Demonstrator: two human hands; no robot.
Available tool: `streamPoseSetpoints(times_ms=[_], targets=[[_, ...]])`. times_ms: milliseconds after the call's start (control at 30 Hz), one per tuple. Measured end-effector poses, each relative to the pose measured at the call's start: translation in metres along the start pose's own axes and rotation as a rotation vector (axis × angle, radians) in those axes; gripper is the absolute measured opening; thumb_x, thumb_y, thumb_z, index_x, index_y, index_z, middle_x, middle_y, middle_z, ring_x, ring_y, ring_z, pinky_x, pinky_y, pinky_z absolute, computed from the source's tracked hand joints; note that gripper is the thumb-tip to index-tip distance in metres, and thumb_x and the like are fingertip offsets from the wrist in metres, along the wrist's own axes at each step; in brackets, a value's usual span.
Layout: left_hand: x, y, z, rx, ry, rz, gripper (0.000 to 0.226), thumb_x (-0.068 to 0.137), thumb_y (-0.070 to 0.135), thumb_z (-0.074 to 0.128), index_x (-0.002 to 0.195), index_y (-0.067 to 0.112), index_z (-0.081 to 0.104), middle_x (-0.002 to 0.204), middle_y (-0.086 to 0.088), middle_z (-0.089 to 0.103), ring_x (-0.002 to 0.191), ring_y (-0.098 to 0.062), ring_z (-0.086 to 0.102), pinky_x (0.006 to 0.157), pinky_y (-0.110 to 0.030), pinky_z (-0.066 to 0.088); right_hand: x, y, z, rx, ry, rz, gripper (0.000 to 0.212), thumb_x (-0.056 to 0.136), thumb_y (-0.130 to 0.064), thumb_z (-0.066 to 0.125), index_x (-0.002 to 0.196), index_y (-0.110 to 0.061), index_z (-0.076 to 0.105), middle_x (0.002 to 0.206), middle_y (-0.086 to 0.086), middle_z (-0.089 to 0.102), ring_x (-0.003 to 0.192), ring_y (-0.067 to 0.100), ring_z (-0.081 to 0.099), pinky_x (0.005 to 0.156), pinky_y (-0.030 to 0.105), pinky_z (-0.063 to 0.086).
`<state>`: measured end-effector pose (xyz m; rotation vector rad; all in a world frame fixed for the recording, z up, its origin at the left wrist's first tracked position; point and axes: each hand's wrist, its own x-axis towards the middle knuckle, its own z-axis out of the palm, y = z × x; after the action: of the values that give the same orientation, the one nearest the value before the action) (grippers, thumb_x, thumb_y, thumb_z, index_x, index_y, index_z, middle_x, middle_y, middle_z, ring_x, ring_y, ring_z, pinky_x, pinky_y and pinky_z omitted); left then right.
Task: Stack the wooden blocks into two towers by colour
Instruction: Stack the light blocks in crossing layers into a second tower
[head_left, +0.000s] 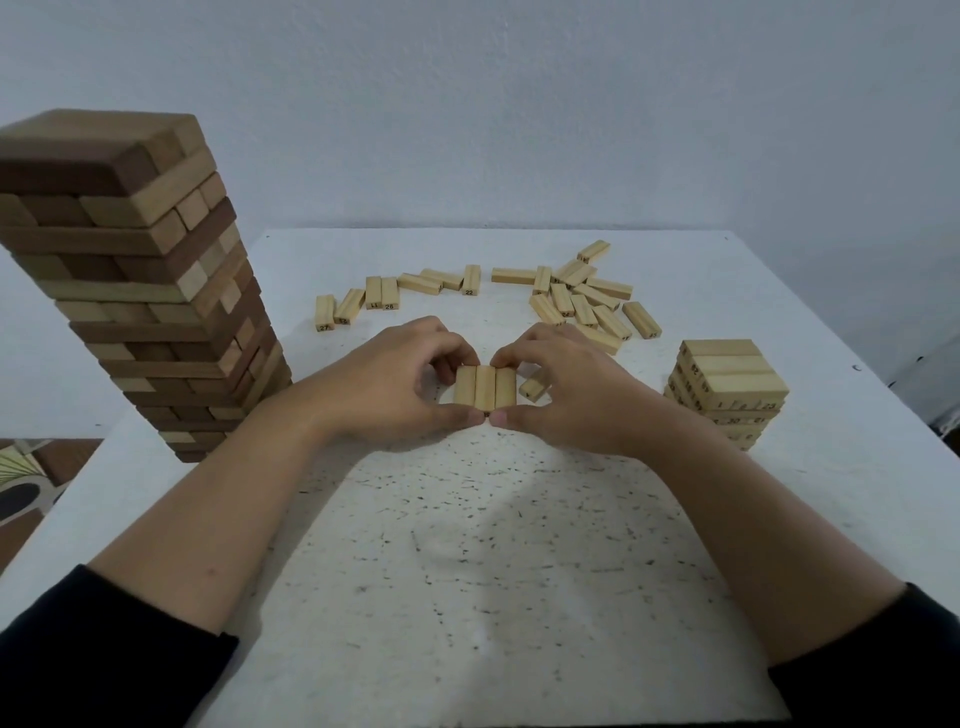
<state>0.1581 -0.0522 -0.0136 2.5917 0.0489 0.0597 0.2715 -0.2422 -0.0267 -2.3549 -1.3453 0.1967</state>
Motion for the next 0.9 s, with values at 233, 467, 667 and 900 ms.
streamPoseSetpoints(times_ms=[233, 467, 667, 900], targets=[[-0.0005, 0.0, -0.001, 0.026, -0.001, -0.005, 0.059, 0.077, 0.058, 0.081, 0.127, 0.033, 0.062, 0.111, 0.016, 0.055, 0.104, 0.0, 0.055, 0.084, -0.019, 0.045, 0.0002, 0.0007, -0.0027, 0.008, -0.02, 0.017, 0.071, 0.083, -0.055, 0.075, 0.143, -0.024, 0.053, 0.128, -0.004, 0.053, 0.125, 0.016, 0.038, 0.095, 0.03, 0.032], [-0.0013, 0.0008, -0.0028, 0.037, 0.001, -0.013, 0.055, 0.078, 0.058, 0.079, 0.125, 0.035, 0.065, 0.112, 0.017, 0.055, 0.105, 0.0, 0.055, 0.088, -0.024, 0.046, -0.0004, -0.0003, -0.002, 0.032, -0.04, 0.028, 0.058, 0.084, -0.054, 0.074, 0.134, -0.03, 0.058, 0.122, -0.005, 0.05, 0.122, 0.015, 0.037, 0.094, 0.031, 0.034], [-0.0011, 0.0035, -0.003, 0.002, 0.0, -0.008, 0.048, 0.076, 0.055, 0.08, 0.117, 0.034, 0.068, 0.106, 0.016, 0.057, 0.102, -0.001, 0.056, 0.088, -0.026, 0.047, -0.0006, -0.0008, -0.001, 0.019, -0.076, 0.009, 0.055, 0.088, -0.053, 0.07, 0.136, -0.028, 0.055, 0.119, -0.002, 0.048, 0.121, 0.017, 0.035, 0.093, 0.029, 0.03], [-0.0006, 0.0049, -0.0023, -0.03, 0.053, 0.012, 0.047, 0.067, 0.051, 0.088, 0.107, 0.034, 0.07, 0.101, 0.015, 0.06, 0.096, -0.002, 0.057, 0.087, -0.033, 0.05, -0.0031, -0.0029, -0.0032, 0.027, -0.056, -0.049, 0.048, 0.09, -0.046, 0.071, 0.131, -0.024, 0.058, 0.119, -0.003, 0.046, 0.118, 0.016, 0.033, 0.089, 0.026, 0.029]])
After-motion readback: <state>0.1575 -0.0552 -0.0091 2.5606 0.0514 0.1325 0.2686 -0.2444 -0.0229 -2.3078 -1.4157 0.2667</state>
